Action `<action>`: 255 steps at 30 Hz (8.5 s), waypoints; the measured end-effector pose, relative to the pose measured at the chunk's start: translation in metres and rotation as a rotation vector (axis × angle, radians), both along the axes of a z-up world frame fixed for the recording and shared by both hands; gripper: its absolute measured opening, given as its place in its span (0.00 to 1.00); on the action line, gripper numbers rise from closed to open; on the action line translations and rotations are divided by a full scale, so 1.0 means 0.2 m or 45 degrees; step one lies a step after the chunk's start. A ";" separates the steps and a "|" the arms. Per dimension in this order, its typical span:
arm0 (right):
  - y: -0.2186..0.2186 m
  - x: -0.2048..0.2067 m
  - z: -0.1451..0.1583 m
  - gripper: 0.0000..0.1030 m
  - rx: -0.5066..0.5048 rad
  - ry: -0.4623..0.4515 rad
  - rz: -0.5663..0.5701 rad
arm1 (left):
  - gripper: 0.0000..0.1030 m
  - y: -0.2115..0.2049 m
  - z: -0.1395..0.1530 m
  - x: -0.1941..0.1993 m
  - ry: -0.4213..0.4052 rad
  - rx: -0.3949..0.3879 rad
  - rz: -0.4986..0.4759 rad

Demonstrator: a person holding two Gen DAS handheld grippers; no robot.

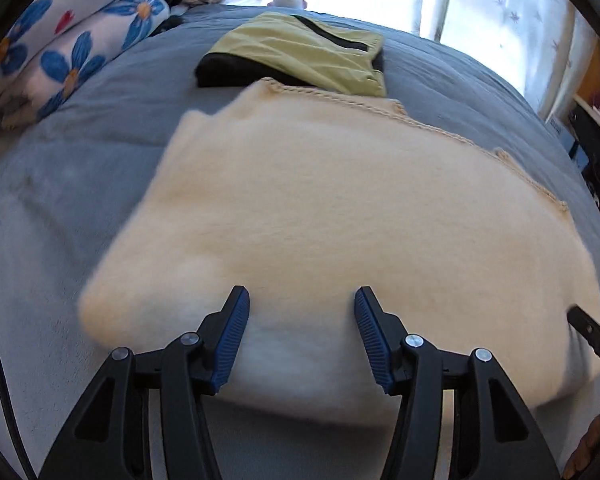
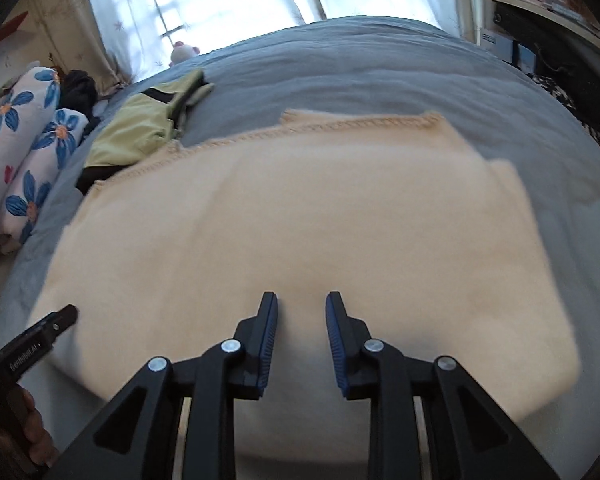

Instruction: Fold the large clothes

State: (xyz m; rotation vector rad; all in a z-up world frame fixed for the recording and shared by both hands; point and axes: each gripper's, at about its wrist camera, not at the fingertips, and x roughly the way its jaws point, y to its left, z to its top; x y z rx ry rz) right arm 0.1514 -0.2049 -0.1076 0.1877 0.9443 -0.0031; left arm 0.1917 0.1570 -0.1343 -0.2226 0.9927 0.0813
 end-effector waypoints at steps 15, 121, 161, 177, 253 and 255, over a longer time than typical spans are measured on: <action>-0.40 -0.27 -0.05 0.21 -0.149 0.045 -0.267 | 0.52 0.17 -0.02 -0.05 0.010 0.143 0.093; 0.24 0.08 0.03 0.39 0.302 0.075 0.188 | 0.20 -0.46 0.69 -0.10 -0.644 0.060 -0.186; -0.85 -0.35 0.37 0.55 0.440 -0.136 -0.227 | 0.84 -1.10 0.47 -0.09 -0.283 0.036 -0.699; -0.66 -0.08 0.28 0.21 0.265 0.001 -0.006 | 0.84 -0.92 0.22 0.18 -0.059 -0.050 -0.575; -0.47 -0.57 0.31 0.39 0.248 -0.040 -0.058 | 0.72 -0.78 0.41 -0.33 -0.131 -0.032 -0.425; -0.44 -0.60 0.33 0.40 0.230 -0.047 -0.042 | 0.72 -0.77 0.42 -0.36 -0.130 -0.034 -0.434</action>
